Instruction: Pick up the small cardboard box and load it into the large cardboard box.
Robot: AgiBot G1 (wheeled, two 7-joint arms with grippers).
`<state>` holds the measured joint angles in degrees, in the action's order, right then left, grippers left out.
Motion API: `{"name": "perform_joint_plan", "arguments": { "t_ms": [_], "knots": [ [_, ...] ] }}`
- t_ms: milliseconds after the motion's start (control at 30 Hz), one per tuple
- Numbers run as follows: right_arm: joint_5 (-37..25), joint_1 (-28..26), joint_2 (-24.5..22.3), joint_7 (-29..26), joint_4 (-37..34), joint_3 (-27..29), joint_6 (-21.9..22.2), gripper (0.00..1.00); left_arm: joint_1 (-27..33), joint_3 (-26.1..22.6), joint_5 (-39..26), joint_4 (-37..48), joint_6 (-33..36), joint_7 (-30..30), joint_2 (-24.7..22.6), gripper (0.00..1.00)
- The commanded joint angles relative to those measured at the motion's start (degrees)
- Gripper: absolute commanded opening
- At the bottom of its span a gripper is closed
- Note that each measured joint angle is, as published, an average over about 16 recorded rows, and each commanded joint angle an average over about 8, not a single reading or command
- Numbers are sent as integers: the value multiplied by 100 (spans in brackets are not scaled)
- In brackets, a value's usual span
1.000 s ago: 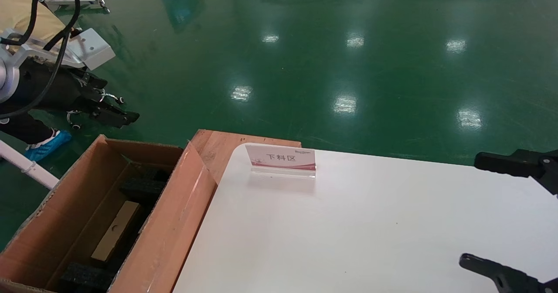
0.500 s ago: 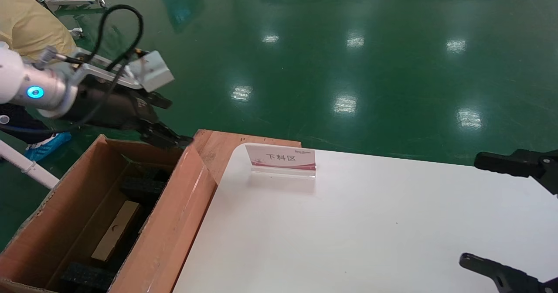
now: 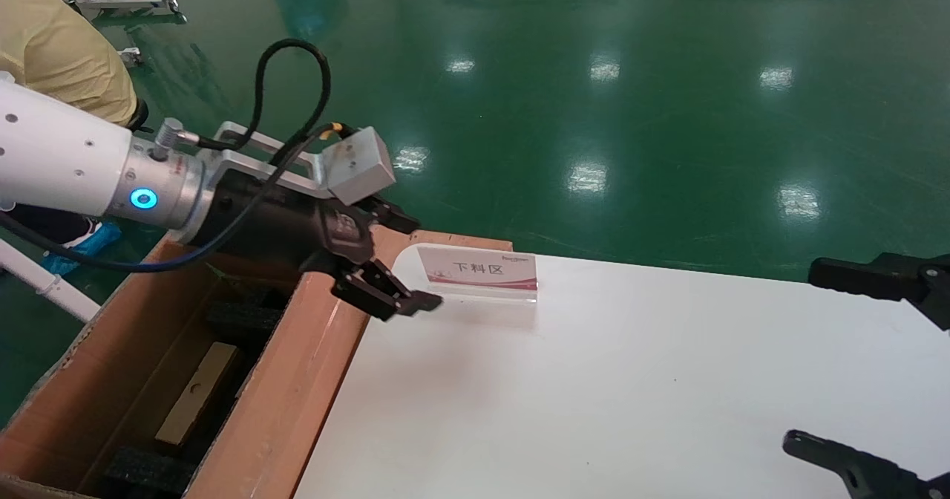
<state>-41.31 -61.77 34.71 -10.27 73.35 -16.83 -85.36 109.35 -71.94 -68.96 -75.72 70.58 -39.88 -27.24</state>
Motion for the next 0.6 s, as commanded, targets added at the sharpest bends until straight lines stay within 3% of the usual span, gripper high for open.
{"name": "perform_joint_plan", "arguments": {
  "t_ms": [33, 600],
  "knots": [
    [-2, 1, 1, -2, 1, 3, -1, 100, -299, 350, 170, 13, 95, 182, -49, 100],
    [-23, 9, 13, -20, 9, 33, -14, 100, -2836, 3318, 1608, 127, 897, 1728, -462, 100]
  ]
}}
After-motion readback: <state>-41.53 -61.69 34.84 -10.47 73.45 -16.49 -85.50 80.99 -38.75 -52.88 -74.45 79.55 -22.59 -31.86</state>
